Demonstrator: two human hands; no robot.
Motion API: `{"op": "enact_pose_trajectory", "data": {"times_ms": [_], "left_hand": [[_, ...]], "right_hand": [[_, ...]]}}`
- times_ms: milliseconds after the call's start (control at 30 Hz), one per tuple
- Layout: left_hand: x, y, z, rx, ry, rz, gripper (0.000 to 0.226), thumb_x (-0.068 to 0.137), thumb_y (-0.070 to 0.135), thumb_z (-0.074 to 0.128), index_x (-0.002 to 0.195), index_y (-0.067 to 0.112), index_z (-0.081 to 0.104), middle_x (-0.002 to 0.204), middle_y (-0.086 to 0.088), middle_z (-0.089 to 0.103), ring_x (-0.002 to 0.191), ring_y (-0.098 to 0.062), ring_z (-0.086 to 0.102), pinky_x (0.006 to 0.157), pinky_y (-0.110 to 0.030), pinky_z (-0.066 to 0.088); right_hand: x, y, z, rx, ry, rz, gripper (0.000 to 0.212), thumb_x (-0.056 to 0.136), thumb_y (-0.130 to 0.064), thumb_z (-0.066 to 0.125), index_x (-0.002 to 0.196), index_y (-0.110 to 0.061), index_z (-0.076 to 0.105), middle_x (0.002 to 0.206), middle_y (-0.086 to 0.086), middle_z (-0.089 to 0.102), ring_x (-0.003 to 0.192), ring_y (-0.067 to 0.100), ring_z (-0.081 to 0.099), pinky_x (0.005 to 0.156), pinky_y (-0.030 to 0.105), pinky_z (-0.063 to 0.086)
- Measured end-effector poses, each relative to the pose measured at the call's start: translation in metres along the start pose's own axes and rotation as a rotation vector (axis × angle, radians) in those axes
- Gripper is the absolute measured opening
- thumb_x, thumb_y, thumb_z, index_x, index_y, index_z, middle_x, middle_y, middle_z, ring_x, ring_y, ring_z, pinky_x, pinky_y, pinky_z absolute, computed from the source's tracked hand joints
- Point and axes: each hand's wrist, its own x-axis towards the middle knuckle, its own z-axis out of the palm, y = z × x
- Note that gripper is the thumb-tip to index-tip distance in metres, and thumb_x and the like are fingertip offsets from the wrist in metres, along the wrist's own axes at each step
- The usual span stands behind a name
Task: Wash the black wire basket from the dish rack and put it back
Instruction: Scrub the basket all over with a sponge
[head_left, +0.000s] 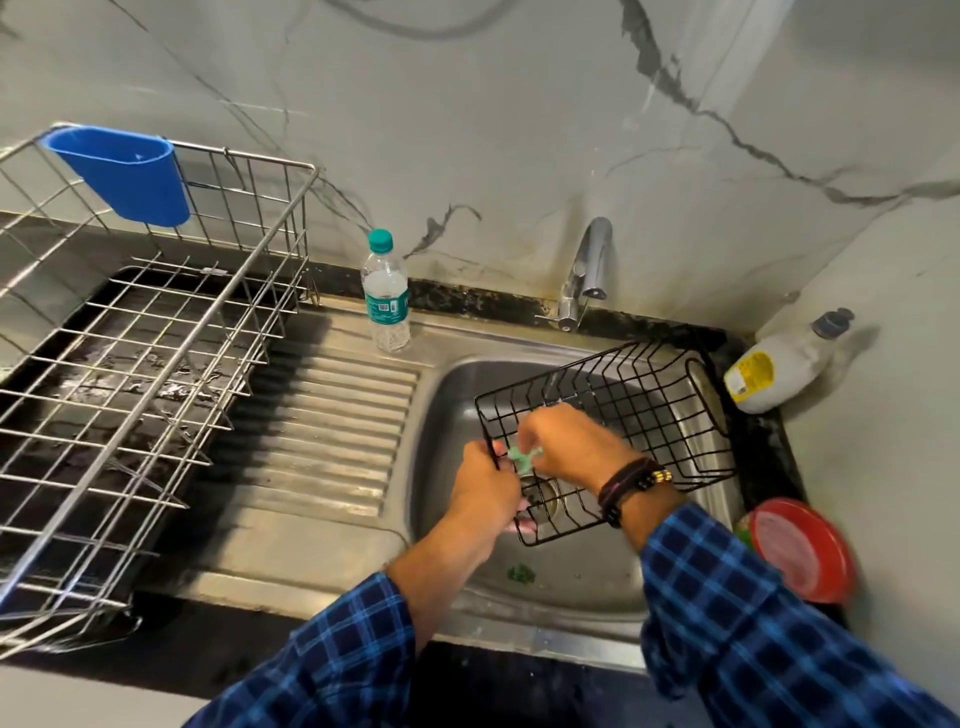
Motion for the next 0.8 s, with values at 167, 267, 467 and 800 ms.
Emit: {"op": "enact_pose_trajectory", "data": {"times_ms": [167, 267, 467, 800], "left_hand": [[-0.001, 0.006, -0.003, 0.048, -0.018, 0.054, 0.026, 0.099, 0.002, 0.038, 0.118, 0.019, 0.043, 0.110, -0.002, 0.054, 0.077, -0.021, 0.059, 0.057, -0.040, 0.062], [-0.001, 0.003, -0.008, 0.044, -0.013, 0.051, 0.025, 0.101, 0.005, 0.039, 0.120, 0.020, 0.046, 0.116, 0.000, 0.056, 0.079, -0.020, 0.063, 0.060, -0.042, 0.063], [0.000, -0.003, -0.007, 0.040, 0.018, 0.116, 0.029, 0.096, -0.002, 0.045, 0.109, 0.024, 0.049, 0.106, 0.003, 0.060, 0.079, -0.018, 0.064, 0.063, -0.043, 0.063], [0.021, 0.009, -0.017, 0.023, 0.050, 0.228, 0.046, 0.089, -0.014, 0.048, 0.096, 0.032, 0.047, 0.113, 0.004, 0.060, 0.100, -0.024, 0.064, 0.075, -0.050, 0.062]], "right_hand": [[0.009, -0.013, 0.002, -0.030, 0.286, -0.065, 0.022, 0.094, -0.015, 0.061, 0.113, -0.019, 0.070, 0.115, 0.002, 0.063, 0.104, 0.020, 0.065, 0.094, 0.032, 0.052], [0.003, -0.015, 0.006, -0.104, 0.174, -0.084, 0.023, 0.093, -0.011, 0.064, 0.114, -0.017, 0.071, 0.115, 0.004, 0.065, 0.107, 0.023, 0.065, 0.096, 0.035, 0.053], [-0.017, 0.003, -0.002, -0.223, -0.083, -0.060, 0.018, 0.090, -0.011, 0.070, 0.106, -0.019, 0.073, 0.114, 0.004, 0.067, 0.108, 0.020, 0.065, 0.095, 0.032, 0.053], [-0.029, 0.000, -0.007, 0.101, -0.065, 0.028, 0.019, 0.093, -0.021, 0.067, 0.112, -0.018, 0.069, 0.117, 0.001, 0.068, 0.107, 0.015, 0.064, 0.096, 0.029, 0.050]]}}
